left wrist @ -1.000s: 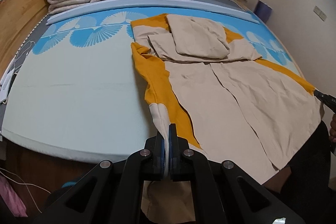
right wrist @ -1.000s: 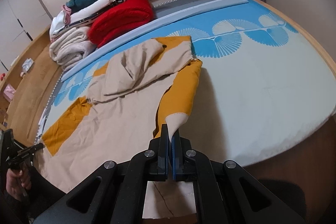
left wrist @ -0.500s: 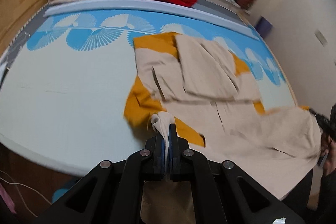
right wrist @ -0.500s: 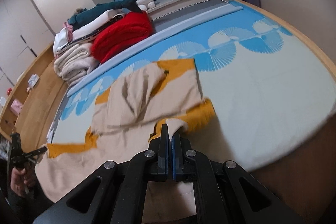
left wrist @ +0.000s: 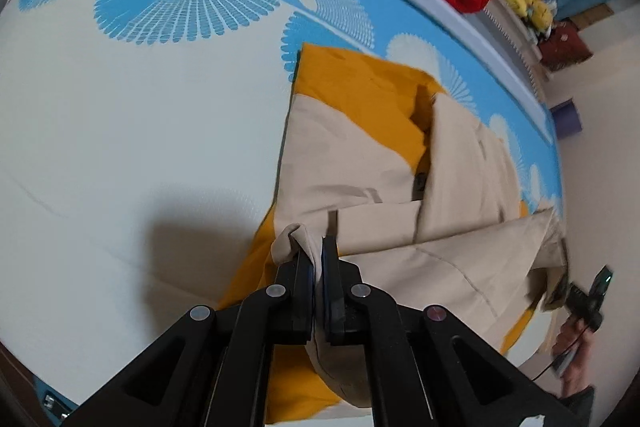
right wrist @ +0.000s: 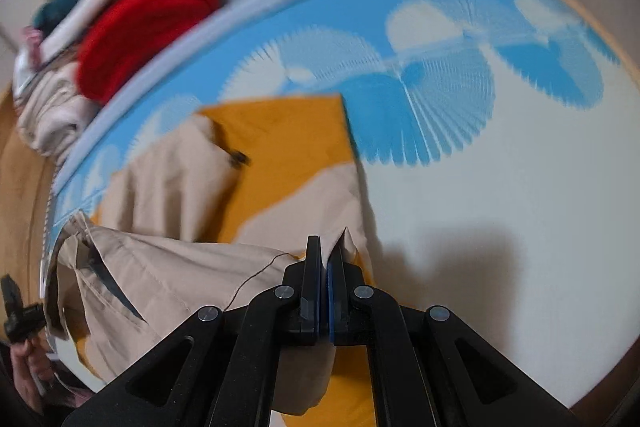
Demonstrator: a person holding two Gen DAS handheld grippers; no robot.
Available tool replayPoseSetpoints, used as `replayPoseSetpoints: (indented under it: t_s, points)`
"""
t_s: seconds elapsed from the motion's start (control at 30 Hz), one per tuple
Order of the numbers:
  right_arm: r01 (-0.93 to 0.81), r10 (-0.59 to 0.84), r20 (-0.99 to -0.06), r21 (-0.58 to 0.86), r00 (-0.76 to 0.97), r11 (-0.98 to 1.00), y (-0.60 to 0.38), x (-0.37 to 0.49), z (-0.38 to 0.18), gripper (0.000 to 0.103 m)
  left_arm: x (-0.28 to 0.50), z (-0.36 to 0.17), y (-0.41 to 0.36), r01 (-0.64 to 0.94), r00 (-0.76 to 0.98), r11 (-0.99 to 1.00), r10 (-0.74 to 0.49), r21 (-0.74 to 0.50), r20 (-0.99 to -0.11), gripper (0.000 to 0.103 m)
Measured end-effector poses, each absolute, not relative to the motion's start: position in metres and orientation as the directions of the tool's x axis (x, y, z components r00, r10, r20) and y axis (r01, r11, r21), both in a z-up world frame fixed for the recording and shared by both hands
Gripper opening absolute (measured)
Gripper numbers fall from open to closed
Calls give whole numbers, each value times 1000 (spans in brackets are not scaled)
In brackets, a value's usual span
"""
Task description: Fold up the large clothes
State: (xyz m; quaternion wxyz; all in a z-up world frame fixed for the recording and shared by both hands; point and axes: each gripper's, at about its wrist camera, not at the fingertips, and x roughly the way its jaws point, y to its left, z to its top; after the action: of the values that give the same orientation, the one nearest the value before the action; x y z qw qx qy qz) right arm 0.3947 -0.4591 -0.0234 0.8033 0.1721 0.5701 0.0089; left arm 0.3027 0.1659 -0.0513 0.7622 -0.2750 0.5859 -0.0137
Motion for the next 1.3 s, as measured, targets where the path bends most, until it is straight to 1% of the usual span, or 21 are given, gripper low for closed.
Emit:
replayPoseSetpoints:
  t_s: [0.07, 0.1, 0.17, 0.2, 0.23, 0.27, 0.33, 0.4, 0.43, 0.5, 0.67, 0.83, 0.9, 0.93, 0.97, 1.03, 1.17, 1.3]
  points:
    - [199, 242, -907, 322, 344, 925, -465, 404, -27, 2, 306, -51, 170, -292, 311, 847, -355, -444, -882, 10]
    - [198, 249, -907, 328, 339, 924, -467, 407, -29, 3, 306, -50, 174, -297, 316, 834, -375, -466, -872, 11]
    - [211, 273, -901, 355, 336, 911, -470, 410, -29, 3, 304, -47, 187, -318, 339, 787, -426, -529, -839, 15]
    - [222, 301, -888, 389, 347, 894, -475, 409, -27, 9, 299, -44, 194, -335, 363, 757, -446, -561, -818, 18]
    - [229, 308, -879, 405, 365, 885, -476, 407, -22, 10, 293, -40, 202, -351, 393, 732, -451, -584, -802, 26]
    - [234, 313, -861, 427, 402, 874, -480, 404, -16, 13, 287, -35, 209, -367, 423, 721, -434, -588, -796, 34]
    - [244, 295, -826, 449, 481, 859, -490, 395, 0, 17, 276, -24, 221, -384, 471, 712, -396, -588, -788, 39]
    - [268, 281, -794, 478, 538, 837, -503, 382, 11, 27, 266, -19, 230, -392, 502, 702, -378, -594, -778, 40]
    - [272, 280, -789, 484, 547, 832, -505, 378, 14, 29, 261, -20, 232, -401, 504, 696, -376, -596, -778, 40]
    - [276, 274, -799, 472, 535, 837, -505, 368, 12, 38, 253, -25, 233, -427, 482, 691, -373, -584, -793, 40]
    - [240, 286, -845, 424, 452, 874, -493, 358, -5, 40, 252, -36, 218, -429, 412, 738, -354, -521, -840, 40]
    - [233, 271, -890, 370, 366, 899, -486, 358, -28, 43, 269, -41, 190, -418, 367, 799, -287, -432, -885, 40]
    - [231, 262, -909, 345, 325, 910, -482, 361, -40, 43, 277, -44, 176, -416, 347, 827, -242, -379, -906, 44]
    - [225, 246, -924, 317, 294, 921, -479, 362, -48, 43, 283, -46, 167, -410, 325, 852, -198, -327, -925, 51]
    - [215, 227, -937, 287, 265, 934, -475, 364, -55, 43, 288, -48, 161, -403, 305, 872, -158, -278, -939, 55]
    - [193, 201, -954, 245, 223, 950, -469, 367, -66, 43, 297, -53, 144, -379, 277, 905, -86, -191, -957, 56]
    - [149, 154, -974, 178, 164, 973, -459, 370, -82, 46, 306, -60, 138, -387, 274, 903, -80, -186, -958, 58]
    - [156, 152, -977, 176, 150, 972, -456, 371, -87, 49, 308, -71, 147, -436, 262, 876, -95, -205, -960, 58]
